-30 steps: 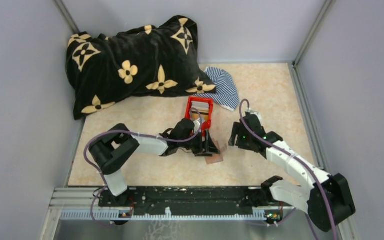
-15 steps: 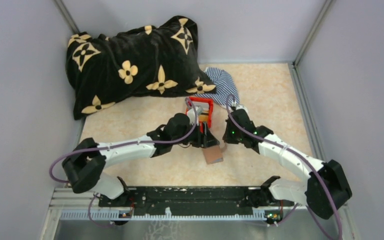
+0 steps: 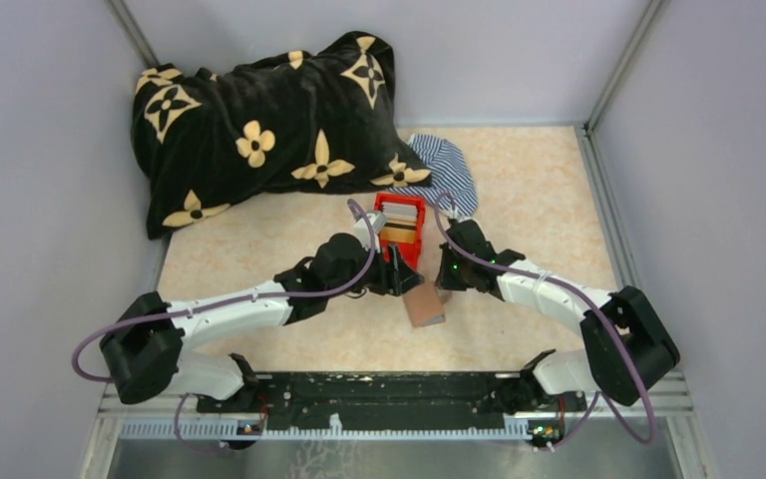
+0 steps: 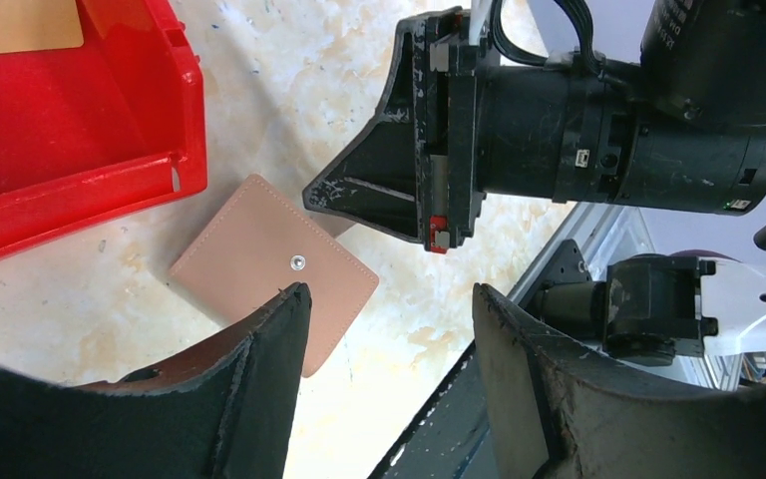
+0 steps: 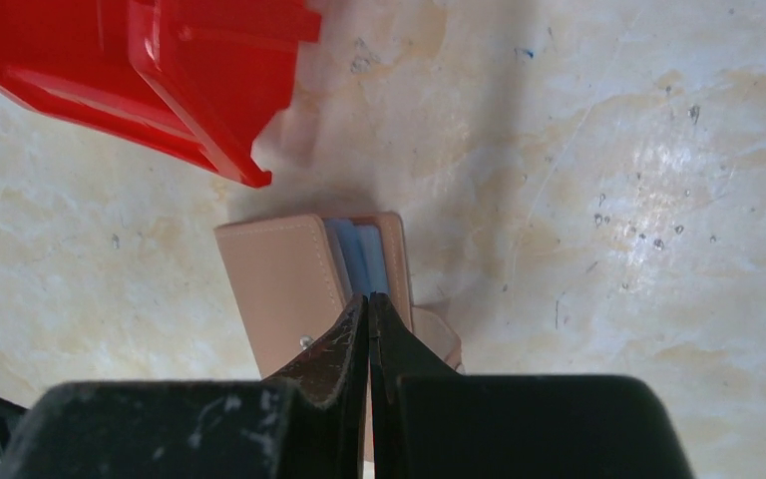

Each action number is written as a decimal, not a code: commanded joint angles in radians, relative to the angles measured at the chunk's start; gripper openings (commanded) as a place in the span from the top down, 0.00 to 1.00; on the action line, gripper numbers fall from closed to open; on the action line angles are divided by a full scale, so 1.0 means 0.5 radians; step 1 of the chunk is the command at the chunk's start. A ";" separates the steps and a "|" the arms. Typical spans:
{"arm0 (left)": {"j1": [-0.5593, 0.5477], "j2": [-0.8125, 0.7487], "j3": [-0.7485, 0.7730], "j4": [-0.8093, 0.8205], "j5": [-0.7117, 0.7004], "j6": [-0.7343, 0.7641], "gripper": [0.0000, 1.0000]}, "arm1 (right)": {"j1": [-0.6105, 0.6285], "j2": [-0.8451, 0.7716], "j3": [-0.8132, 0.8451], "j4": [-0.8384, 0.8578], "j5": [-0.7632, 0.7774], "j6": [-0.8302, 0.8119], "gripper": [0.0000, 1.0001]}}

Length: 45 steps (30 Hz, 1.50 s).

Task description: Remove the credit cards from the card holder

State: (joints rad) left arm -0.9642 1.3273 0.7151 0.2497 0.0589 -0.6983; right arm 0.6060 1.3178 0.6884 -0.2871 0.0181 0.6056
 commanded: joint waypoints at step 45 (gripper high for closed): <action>-0.026 -0.363 -0.094 -0.175 -0.300 0.027 0.33 | 0.252 -0.188 0.053 -0.149 -0.030 -0.086 1.00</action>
State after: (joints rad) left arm -0.9710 1.1442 0.6758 0.1749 -0.0734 -0.6979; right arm 0.7444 1.2282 0.7265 -0.3676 -0.0265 0.5831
